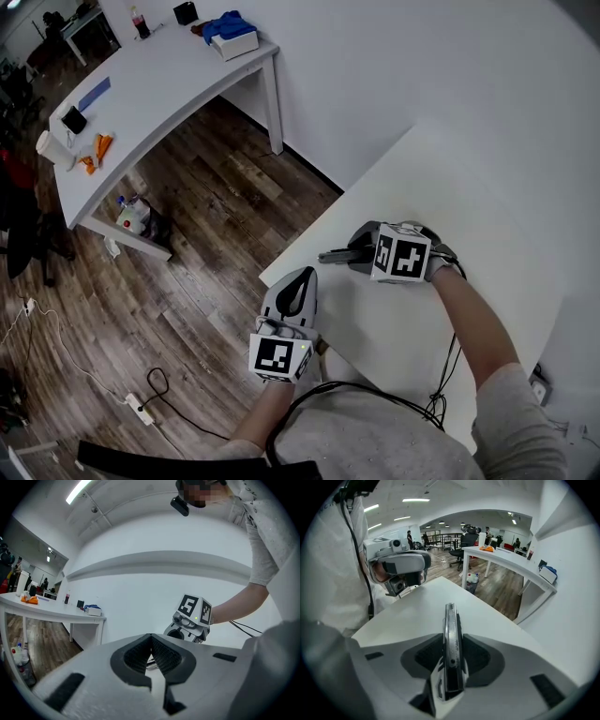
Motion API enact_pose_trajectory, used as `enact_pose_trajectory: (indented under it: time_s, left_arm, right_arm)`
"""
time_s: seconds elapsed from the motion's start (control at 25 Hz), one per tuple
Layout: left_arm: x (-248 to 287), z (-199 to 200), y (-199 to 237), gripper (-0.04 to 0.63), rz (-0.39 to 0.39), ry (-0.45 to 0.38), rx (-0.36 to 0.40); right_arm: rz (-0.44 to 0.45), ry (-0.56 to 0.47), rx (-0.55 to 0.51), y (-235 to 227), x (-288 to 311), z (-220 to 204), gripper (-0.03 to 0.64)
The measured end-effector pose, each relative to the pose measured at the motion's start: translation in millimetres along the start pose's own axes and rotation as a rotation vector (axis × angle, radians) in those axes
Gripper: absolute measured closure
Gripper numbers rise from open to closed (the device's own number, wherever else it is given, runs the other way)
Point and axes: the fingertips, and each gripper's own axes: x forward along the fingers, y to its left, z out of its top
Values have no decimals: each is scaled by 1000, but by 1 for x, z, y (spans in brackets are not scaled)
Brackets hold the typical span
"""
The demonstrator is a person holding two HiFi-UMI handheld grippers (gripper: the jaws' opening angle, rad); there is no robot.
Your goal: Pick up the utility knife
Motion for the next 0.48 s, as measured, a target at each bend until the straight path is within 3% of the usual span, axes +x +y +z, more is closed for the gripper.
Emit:
enact_pose_trajectory:
  time_s: [0.24, 0.48]
  left_arm:
    - [-3, 6, 4, 589, 12, -3, 2]
    - [1, 24, 0, 589, 10, -6, 5]
  right_arm:
    - [-27, -15, 26, 1, -6, -2, 486]
    - [-79, -114, 162, -4, -33, -3, 486]
